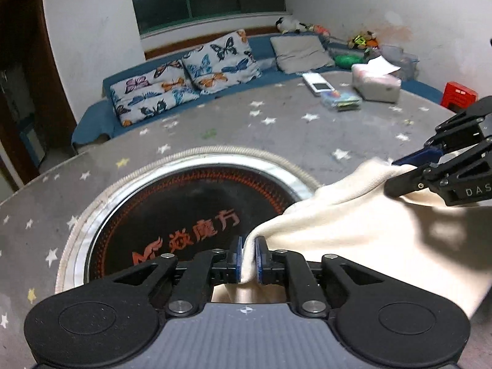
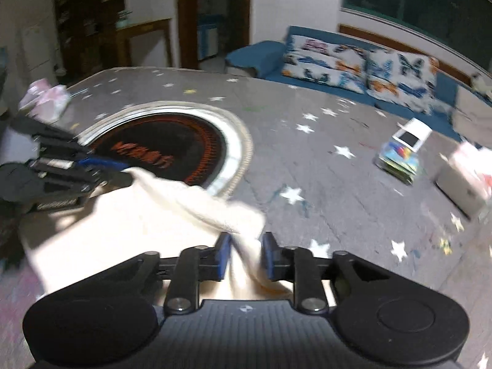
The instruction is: Fold clothes
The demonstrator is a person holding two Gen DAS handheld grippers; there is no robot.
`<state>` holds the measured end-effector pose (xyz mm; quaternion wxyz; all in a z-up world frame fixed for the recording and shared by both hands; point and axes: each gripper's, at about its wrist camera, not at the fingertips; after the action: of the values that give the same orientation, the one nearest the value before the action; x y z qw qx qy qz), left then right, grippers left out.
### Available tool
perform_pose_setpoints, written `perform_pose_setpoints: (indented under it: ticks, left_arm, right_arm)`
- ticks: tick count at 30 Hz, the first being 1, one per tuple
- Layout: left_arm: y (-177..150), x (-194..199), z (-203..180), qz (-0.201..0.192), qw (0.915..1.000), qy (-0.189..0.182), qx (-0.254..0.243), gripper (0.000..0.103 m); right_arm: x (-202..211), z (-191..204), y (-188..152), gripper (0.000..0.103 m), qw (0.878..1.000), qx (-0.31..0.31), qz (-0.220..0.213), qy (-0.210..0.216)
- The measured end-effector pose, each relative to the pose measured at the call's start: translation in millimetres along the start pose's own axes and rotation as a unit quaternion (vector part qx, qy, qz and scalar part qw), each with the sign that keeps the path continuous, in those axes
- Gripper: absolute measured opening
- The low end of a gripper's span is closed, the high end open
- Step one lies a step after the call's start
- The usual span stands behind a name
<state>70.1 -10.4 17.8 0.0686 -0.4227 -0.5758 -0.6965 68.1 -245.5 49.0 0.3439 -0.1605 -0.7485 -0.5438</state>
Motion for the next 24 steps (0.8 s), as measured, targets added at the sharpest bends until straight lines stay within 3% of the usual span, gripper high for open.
perform_pose_setpoints:
  ticks: [7,10,15,24]
  left_arm:
    - [5.4,10.4,10.6,-0.012,0.9992,0.025,0.029,0.020]
    - [12.2,22.7,4.6,-0.033,0.9986,0.003,0.041,0.020]
    - [21.8,21.2,-23.0,-0.035,0.9972,-0.055,0.037,0.019]
    - [16.8,-8.5,-36.3,-0.006,0.9967,-0.065,0.048,0.019]
  right_arm:
    - [22.7,-25.2,-5.7,0.027,0.999,-0.050,-0.010,-0.014]
    - [38.5,-29.9,-10.2,0.018,0.999,-0.051,-0.012,-0.013]
    - [38.2,-27.8,-17.5,0.017,0.999,-0.042,-0.001,-0.019]
    - [49.5,-38.0,-38.2,0.018,0.998,-0.053,0.012,-0.017]
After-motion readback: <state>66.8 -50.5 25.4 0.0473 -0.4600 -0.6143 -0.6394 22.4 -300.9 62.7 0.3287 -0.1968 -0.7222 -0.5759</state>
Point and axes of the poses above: each gripper's, at about its wrist camera, not at the fingertips, and x roughly against the way its jaws point, z to its left, y to its top, and after that the axes turned 14 degrees about -y, right-handed
